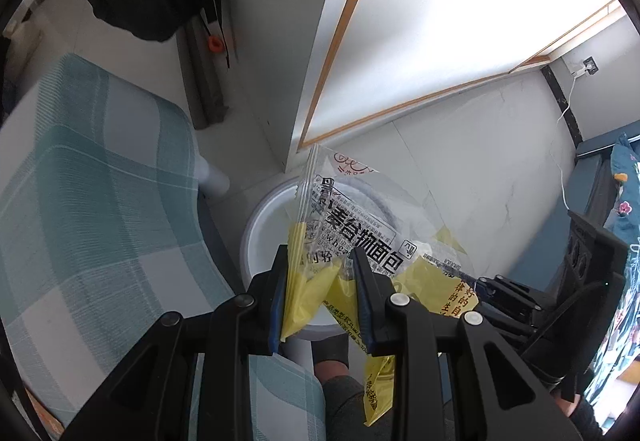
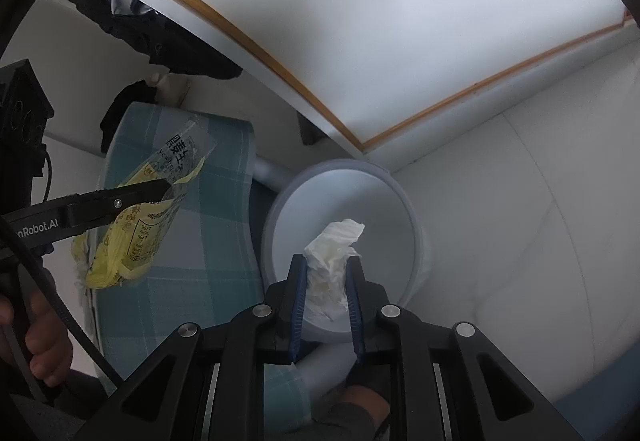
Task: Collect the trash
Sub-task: 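Carry the bag and tissue in both tools over the white bin, then open the right tool over the bin while the left tool releases the bag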
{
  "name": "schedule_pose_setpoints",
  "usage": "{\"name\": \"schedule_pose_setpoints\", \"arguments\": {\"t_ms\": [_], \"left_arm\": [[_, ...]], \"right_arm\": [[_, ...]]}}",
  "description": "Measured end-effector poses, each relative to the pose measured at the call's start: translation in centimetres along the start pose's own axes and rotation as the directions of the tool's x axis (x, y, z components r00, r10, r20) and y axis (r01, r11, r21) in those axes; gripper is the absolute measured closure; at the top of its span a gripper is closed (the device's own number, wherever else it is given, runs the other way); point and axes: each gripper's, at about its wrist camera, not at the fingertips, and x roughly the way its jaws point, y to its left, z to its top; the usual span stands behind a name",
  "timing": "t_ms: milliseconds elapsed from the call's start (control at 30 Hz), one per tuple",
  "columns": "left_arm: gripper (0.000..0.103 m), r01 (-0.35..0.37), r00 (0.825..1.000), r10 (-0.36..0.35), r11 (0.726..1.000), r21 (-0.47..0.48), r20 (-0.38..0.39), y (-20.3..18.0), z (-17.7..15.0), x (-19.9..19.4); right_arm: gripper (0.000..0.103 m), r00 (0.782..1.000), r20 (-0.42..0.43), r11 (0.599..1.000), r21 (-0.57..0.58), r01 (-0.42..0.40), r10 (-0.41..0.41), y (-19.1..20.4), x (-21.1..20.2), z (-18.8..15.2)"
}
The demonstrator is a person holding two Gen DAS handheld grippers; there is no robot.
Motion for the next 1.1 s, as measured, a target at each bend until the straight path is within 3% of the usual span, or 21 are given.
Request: {"name": "schedule_pose_setpoints", "arguments": {"t_ms": [333, 433, 467, 500, 567, 633, 767, 833, 1100], "left_arm": [[0.075, -0.033, 0.984, 0.019, 0.996, -0.079, -0.176, 0.7, 2.0, 5.4], [0.071, -0.012, 0.978, -0.009, 0.995, -0.099, -0.209, 0.8, 2.2, 6.3], [0.070, -0.015, 0.977, -0.007, 0.995, -0.103, -0.211, 0.6, 2.4, 6.3], [0.065, -0.023, 0.977, 0.000, 0.994, -0.105, -0.211, 0.7, 2.4, 6.4], [0.051, -0.027, 0.977, 0.002, 0.993, -0.116, -0.211, 0.7, 2.5, 6.4], [0.042, -0.015, 0.979, -0.011, 0.992, -0.127, -0.206, 0.9, 2.5, 6.2], [0.042, 0.025, 0.983, -0.051, 0.989, -0.144, -0.178, 0.8, 2.3, 5.1], [0.037, 0.042, 0.983, -0.066, 0.989, -0.139, -0.171, 0.6, 2.2, 4.5], [0.033, 0.043, 0.987, -0.065, 0.988, -0.147, -0.146, 1.0, 1.6, 3.2]], "right_arm": [[0.082, 0.989, -0.137, 0.996, 0.078, -0.045, 0.055, -1.3, 6.3, -0.4], [0.065, 0.987, -0.148, 0.996, 0.075, -0.046, 0.057, -1.0, 6.7, -0.4], [0.054, 0.988, -0.148, 0.997, 0.066, -0.040, 0.050, -0.7, 6.8, -0.3], [0.039, 0.989, -0.141, 0.998, 0.060, -0.033, 0.041, -0.4, 6.7, -0.1], [0.033, 0.990, -0.135, 0.998, 0.053, -0.034, 0.041, -0.5, 6.1, -0.2], [0.032, 0.988, -0.144, 0.998, 0.049, -0.050, 0.056, -0.5, 5.9, -0.3], [0.030, 0.988, -0.141, 0.997, 0.038, -0.065, 0.069, -0.5, 5.6, -0.9], [0.029, 0.988, -0.144, 0.998, 0.041, -0.055, 0.060, -0.7, 5.3, -1.3], [0.025, 0.994, -0.103, 0.999, 0.020, -0.035, 0.037, -1.1, 2.1, -2.0]]}}
